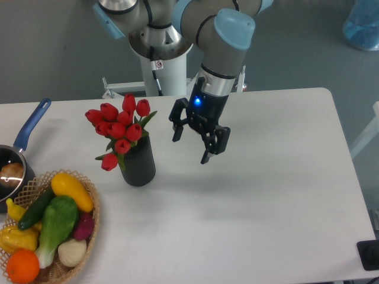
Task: Pick up the flowers from the vase
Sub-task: 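Move the open gripper toward the tulip stems above the black vase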
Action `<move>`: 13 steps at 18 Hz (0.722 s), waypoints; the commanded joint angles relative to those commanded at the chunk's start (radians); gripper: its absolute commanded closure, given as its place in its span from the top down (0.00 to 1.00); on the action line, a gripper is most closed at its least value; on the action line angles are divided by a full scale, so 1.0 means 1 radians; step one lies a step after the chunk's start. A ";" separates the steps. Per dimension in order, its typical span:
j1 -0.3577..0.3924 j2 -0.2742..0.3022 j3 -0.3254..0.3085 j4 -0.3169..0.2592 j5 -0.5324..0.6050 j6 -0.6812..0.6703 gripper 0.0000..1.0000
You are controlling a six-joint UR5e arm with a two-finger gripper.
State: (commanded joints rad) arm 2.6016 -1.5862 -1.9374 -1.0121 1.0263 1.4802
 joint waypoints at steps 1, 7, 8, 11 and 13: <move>0.000 0.009 -0.002 -0.023 -0.011 0.002 1.00; -0.018 0.032 -0.024 -0.060 -0.161 -0.008 1.00; -0.021 0.032 -0.032 -0.060 -0.163 -0.008 1.00; -0.031 0.035 -0.057 -0.060 -0.157 0.003 1.00; -0.041 0.035 -0.066 -0.060 -0.157 0.011 1.00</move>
State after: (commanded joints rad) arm 2.5603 -1.5509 -2.0033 -1.0723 0.8698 1.4910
